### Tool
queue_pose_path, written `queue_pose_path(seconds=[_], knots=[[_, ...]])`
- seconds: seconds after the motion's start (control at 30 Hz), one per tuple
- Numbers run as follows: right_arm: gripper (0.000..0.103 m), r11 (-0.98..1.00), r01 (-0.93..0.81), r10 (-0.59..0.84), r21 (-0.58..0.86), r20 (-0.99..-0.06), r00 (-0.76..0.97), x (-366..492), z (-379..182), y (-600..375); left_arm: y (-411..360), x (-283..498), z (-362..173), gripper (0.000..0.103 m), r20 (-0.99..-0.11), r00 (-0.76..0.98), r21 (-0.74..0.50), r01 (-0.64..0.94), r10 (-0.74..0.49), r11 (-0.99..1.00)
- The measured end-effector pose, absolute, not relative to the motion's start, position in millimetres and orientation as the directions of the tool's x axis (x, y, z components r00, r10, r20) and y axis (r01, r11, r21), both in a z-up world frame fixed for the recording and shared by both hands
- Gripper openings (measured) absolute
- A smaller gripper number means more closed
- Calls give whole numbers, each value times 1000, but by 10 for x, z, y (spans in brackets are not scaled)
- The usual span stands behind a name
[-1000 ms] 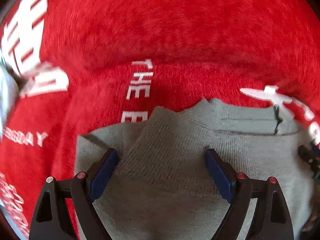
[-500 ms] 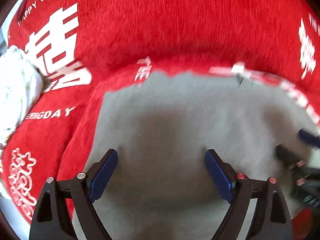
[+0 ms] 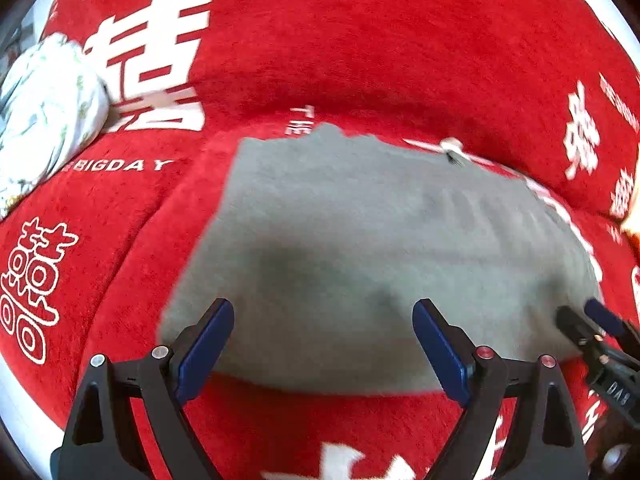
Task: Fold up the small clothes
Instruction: 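Move both tools back over the folded sweater, then grasp one side of the folded sweater with the left tool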
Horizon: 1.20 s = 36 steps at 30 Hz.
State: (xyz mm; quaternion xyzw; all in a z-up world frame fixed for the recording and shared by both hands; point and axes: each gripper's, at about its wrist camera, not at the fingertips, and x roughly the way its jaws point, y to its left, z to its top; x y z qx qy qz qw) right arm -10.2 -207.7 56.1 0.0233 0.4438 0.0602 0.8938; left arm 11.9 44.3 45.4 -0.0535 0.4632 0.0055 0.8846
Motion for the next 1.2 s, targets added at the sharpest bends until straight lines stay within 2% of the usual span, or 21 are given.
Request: queue_pose_path(seconds=[0.13, 0.3, 0.4, 0.47, 0.57, 0.8, 0.87, 0.9, 1.07, 1.1, 1.13, 1.17, 1.2], knots=[[81, 987, -152, 122, 45, -829, 546, -156, 327, -1931, 395, 52, 247, 92, -846, 533, -38, -55, -3, 998], [81, 993, -111, 98, 42, -811, 577, -307, 308, -2255, 687, -129, 200, 92, -831, 556, -62, -61, -18, 996], [81, 994, -89, 97, 55, -802, 589, -387, 294, -2466, 915, -246, 150, 92, -841, 538, -129, -91, -60, 987], [81, 996, -79, 75, 34, -803, 592, -449, 320, -2500, 1095, -369, 170, 92, -844, 536, -110, -176, 1, 978], [82, 998, -51, 55, 31, -794, 606, -581, 401, -2473, 1424, -535, 167, 92, -835, 538, -279, -234, -115, 931], [82, 993, -80, 121, 92, -797, 591, -694, 363, -2250, 1460, -511, 180, 91, -759, 558, -514, -201, -334, 834], [82, 991, -96, 128, 89, -800, 586, -700, 351, -2168, 1358, -377, 166, 79, -727, 559, -568, -162, -400, 807], [82, 991, -101, 129, 86, -801, 585, -702, 353, -2141, 1348, -320, 149, 65, -719, 555, -583, -154, -418, 798], [82, 991, -116, 121, 65, -805, 581, -689, 393, -2061, 1451, -8, 27, 62, -648, 579, -695, -183, -495, 695], [82, 991, -116, 120, 64, -806, 580, -670, 402, -2053, 1468, 23, 8, 54, -631, 586, -715, -184, -509, 675], [82, 991, -117, 120, 64, -807, 578, -645, 410, -2047, 1495, 52, -38, 41, -618, 589, -732, -188, -521, 655], [82, 991, -117, 121, 65, -809, 575, -605, 421, -2036, 1505, 80, -84, 36, -615, 583, -740, -195, -531, 644], [82, 991, -119, 122, 65, -812, 571, -565, 429, -2019, 1526, 101, -133, 25, -608, 583, -750, -200, -539, 630]])
